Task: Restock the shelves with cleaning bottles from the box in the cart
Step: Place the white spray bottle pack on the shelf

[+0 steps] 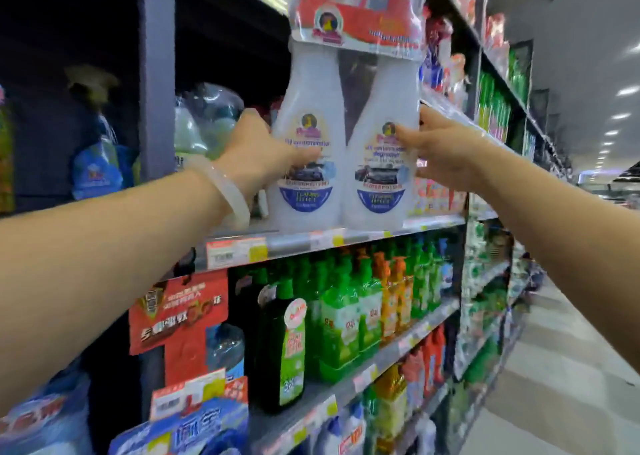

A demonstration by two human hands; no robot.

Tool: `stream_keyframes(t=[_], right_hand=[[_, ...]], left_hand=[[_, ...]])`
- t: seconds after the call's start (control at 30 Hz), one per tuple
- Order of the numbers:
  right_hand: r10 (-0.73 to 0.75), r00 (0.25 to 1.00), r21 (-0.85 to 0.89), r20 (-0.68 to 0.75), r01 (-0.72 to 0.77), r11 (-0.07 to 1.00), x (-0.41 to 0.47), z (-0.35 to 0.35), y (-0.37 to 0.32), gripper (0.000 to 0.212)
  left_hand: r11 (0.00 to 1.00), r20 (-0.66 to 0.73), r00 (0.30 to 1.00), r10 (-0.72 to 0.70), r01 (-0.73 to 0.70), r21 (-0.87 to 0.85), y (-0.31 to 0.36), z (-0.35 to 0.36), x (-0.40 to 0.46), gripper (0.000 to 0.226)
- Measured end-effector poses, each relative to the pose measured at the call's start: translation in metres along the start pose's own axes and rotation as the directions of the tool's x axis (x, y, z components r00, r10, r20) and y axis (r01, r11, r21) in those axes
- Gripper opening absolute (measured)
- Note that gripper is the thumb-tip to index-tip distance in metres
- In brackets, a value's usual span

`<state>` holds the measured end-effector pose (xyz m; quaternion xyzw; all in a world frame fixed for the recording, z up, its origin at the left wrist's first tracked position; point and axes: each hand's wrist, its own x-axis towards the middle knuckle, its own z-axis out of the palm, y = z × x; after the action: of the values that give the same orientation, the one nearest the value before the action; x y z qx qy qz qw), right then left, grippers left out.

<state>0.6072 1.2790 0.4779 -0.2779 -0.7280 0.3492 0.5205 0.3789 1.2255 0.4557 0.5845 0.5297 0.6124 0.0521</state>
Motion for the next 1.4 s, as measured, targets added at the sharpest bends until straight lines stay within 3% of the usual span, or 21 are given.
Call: stream_keyframes(t=[0.17, 0.3, 0.43, 0.7, 0.87, 1.0, 1.07, 1.27, 1.4], right_hand=[[-0.108, 0.987, 0.093, 0.116, 0.098, 0.991, 0.098, -0.021, 0.054, 0.047], [-0.114, 0.968, 0.16, 0.226, 0.078, 0.984, 0.154, -0.022, 0.093, 0.043], [-0.103, 0.939, 0.258, 0.328, 0.016, 0.966, 0.185, -0.017, 0.125, 0.031], [-0.076, 0.904, 0.289, 0.422, -0.054, 0.956, 0.21, -0.016, 0.169, 0.027], [-0.062, 0.947, -0.056, 0.316, 0.084, 0.995, 0.208, -0.016, 0.155, 0.021], [0.001, 0.936, -0.235, 0.351, 0.087, 0.968, 0.202, -0.007, 0.151, 0.08], [-0.021, 0.945, -0.243, 0.327, 0.105, 0.964, 0.201, -0.002, 0.156, 0.092], [-0.01, 0.967, -0.272, 0.255, 0.082, 0.959, 0.207, -0.001, 0.159, 0.091], [-0.009, 0.978, -0.41, 0.206, 0.095, 0.907, 0.209, -0.006, 0.159, 0.093]], left_hand=[[0.997, -0.231, 0.973, -0.005, 0.021, 0.068, -0.017, 0.05, 0.046, 0.056], [0.984, -0.326, 0.943, -0.063, 0.113, 0.137, -0.034, 0.077, 0.069, 0.079], [0.946, -0.409, 0.907, -0.105, 0.218, 0.24, -0.05, 0.097, 0.082, 0.06], [0.891, -0.379, 0.911, -0.159, 0.298, 0.343, -0.059, 0.117, 0.09, 0.055], [0.861, -0.297, 0.916, -0.27, 0.368, 0.351, -0.062, 0.109, 0.087, 0.059], [0.886, -0.276, 0.922, -0.273, 0.353, 0.302, -0.068, 0.113, 0.084, 0.054], [0.893, -0.286, 0.924, -0.253, 0.337, 0.297, -0.069, 0.116, 0.085, 0.053], [0.916, -0.279, 0.931, -0.234, 0.307, 0.257, -0.074, 0.123, 0.087, 0.05], [0.924, -0.289, 0.932, -0.22, 0.294, 0.243, -0.074, 0.13, 0.087, 0.05]])
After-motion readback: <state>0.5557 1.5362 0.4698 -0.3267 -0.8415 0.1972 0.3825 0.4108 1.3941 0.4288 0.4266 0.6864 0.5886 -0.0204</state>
